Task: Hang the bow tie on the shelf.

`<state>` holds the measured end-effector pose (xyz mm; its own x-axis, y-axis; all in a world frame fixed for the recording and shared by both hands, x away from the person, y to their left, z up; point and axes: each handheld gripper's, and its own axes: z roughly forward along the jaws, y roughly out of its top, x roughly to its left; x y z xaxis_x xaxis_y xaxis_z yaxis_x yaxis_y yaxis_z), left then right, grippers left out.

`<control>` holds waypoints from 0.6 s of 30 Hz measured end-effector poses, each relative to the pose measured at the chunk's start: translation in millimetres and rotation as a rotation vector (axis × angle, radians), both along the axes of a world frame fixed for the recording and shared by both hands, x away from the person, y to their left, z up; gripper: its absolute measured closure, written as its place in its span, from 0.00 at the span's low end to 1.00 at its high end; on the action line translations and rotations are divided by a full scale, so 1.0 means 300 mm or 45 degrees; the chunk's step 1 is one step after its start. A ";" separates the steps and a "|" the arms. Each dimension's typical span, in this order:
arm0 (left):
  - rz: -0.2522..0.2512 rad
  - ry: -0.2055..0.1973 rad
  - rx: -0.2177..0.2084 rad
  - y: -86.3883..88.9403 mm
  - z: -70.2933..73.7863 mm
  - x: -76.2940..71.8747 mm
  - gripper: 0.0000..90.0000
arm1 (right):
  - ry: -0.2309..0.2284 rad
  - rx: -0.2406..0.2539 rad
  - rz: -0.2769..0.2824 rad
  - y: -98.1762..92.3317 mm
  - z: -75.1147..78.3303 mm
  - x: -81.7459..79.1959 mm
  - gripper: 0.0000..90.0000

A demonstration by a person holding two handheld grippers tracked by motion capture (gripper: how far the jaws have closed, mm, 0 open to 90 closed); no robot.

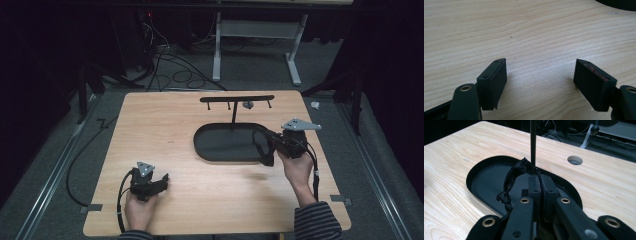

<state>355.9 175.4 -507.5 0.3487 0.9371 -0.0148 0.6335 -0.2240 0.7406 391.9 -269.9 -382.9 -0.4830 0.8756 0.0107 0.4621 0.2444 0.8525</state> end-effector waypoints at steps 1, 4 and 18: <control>0.000 0.000 0.000 0.000 0.000 0.000 0.30 | -0.005 0.005 0.003 0.006 0.009 0.007 0.99; 0.000 0.000 0.000 0.000 0.000 0.000 0.30 | -0.010 0.000 0.007 0.012 0.019 0.015 0.99; 0.000 0.000 -0.001 0.000 0.000 0.000 0.30 | -0.025 0.026 0.009 0.036 0.057 0.068 0.99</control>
<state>355.9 175.4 -507.5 0.3490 0.9370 -0.0154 0.6335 -0.2237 0.7407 412.2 -259.1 -365.8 -0.4896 0.8717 0.0191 0.4435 0.2302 0.8662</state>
